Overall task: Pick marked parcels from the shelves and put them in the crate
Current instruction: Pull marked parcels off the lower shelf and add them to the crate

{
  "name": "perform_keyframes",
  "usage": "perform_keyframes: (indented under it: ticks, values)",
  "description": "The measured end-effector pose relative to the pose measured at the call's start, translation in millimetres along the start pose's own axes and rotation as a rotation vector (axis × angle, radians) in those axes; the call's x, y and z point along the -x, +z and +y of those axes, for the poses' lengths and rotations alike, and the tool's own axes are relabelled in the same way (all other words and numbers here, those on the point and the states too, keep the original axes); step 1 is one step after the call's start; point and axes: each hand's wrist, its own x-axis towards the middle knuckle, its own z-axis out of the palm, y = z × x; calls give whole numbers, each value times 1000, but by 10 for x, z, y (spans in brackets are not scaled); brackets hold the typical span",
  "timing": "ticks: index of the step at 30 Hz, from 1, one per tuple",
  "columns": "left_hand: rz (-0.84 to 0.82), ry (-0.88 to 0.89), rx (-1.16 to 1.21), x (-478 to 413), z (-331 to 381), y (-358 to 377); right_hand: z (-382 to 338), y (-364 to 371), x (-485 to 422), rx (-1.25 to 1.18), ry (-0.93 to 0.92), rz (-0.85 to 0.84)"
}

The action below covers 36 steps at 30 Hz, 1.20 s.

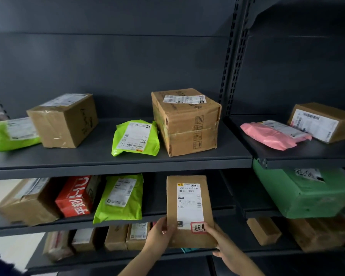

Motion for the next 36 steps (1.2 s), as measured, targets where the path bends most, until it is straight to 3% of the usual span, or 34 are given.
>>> perform_keyframes:
  ticks: [10, 13, 16, 20, 24, 32, 36]
  values:
    - [54, -38, 207, 237, -23, -462, -70, 348, 20, -155, -113, -40]
    - [118, -23, 130, 287, -95, -709, -153, 544, -12, -191, -131, -39]
    - [285, -58, 28, 287, -202, -988, -214, 762, -28, -205, -129, -41]
    - [425, -110, -91, 136, -363, -1332, -284, 931, -80, -192, -137, 43]
    - [388, -115, -312, -93, -578, -1598, -307, 1034, -146, -180, -129, 94]
    - [115, -170, -524, -537, -806, -1766, -245, 1115, -360, -275, -18, 199]
    - [137, -105, -566, -619, -842, -1797, -237, 1081, -340, -331, 24, 193]
